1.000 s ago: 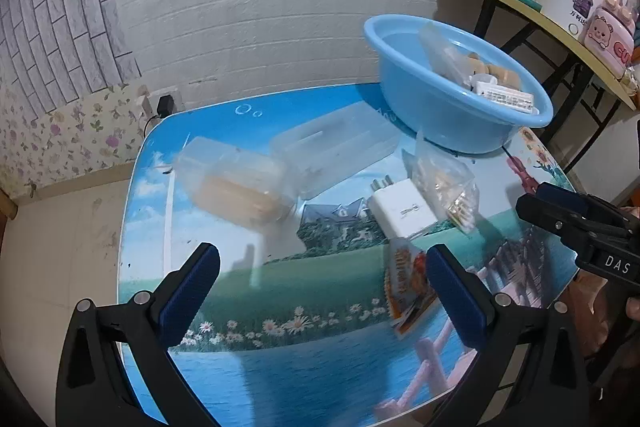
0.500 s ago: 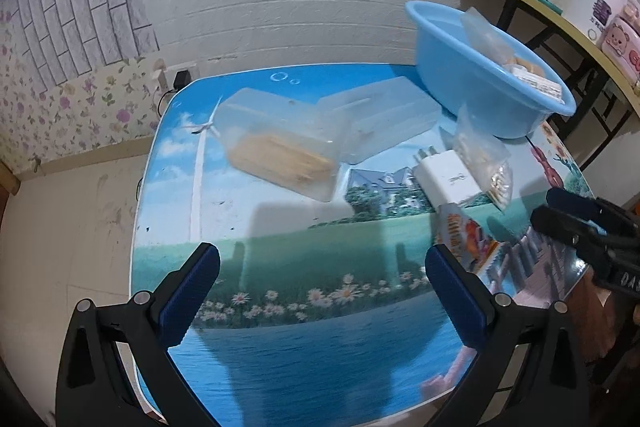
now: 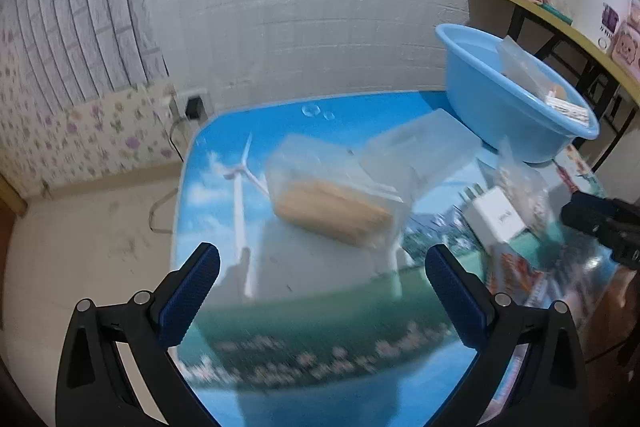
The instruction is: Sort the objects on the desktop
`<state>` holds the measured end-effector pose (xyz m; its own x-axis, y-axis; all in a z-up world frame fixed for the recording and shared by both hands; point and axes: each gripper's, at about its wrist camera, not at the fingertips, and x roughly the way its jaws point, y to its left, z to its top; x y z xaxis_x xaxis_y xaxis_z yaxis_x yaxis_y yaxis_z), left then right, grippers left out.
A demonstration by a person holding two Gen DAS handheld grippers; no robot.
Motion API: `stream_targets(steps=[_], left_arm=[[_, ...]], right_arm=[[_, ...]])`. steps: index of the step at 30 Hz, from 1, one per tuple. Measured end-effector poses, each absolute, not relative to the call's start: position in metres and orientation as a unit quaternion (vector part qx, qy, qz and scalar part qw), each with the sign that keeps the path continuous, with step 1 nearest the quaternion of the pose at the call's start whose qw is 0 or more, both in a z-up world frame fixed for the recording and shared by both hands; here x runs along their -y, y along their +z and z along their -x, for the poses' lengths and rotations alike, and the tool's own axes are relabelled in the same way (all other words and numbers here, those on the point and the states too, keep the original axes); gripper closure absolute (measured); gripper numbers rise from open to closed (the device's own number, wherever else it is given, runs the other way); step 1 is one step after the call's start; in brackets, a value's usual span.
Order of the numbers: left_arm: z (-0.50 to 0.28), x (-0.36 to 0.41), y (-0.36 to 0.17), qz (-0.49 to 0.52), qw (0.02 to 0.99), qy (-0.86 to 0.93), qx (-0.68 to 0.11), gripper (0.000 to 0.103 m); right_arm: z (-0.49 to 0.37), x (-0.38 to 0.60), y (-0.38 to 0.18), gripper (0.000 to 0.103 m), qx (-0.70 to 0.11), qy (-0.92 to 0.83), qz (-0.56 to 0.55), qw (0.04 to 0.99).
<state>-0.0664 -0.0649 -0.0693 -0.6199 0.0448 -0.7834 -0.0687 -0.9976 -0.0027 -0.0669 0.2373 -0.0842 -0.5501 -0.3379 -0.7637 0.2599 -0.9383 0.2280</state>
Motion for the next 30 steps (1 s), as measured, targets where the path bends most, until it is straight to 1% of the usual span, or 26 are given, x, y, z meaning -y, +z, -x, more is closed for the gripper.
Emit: stream_targets(steps=[2,9,19,21,23,26,30], left_arm=[[0.072,0.066,-0.068,0.428,0.032,0.903,-0.019,0.000],[0.099,0.070,-0.068,0.418,0.093,0.903,0.014,0.000],[0.122,0.062,-0.082,0.445,0.094,0.891,-0.004,0.000],[0.124,0.059,-0.086,0.450,0.098,0.888,-0.005,0.000],[0.126,0.057,-0.088,0.453,0.100,0.886,-0.004,0.000],[0.127,0.055,-0.089,0.455,0.093,0.886,-0.006,0.000],[0.128,0.056,-0.090,0.460,0.084,0.884,0.002,0.000]], right_arm=[[0.072,-0.237,-0.085,0.043,0.042,-0.878,-0.445,0.172],[0.086,-0.225,-0.091,0.043,0.045,-0.871,-0.449,0.196],[0.103,-0.209,-0.103,0.043,0.046,-0.863,-0.460,0.206],[0.104,-0.208,-0.103,0.047,0.045,-0.863,-0.458,0.207],[0.105,-0.208,-0.103,0.056,0.043,-0.864,-0.458,0.205],[0.105,-0.212,-0.104,0.061,0.052,-0.861,-0.460,0.208],[0.104,-0.211,-0.103,0.066,0.052,-0.864,-0.456,0.207]])
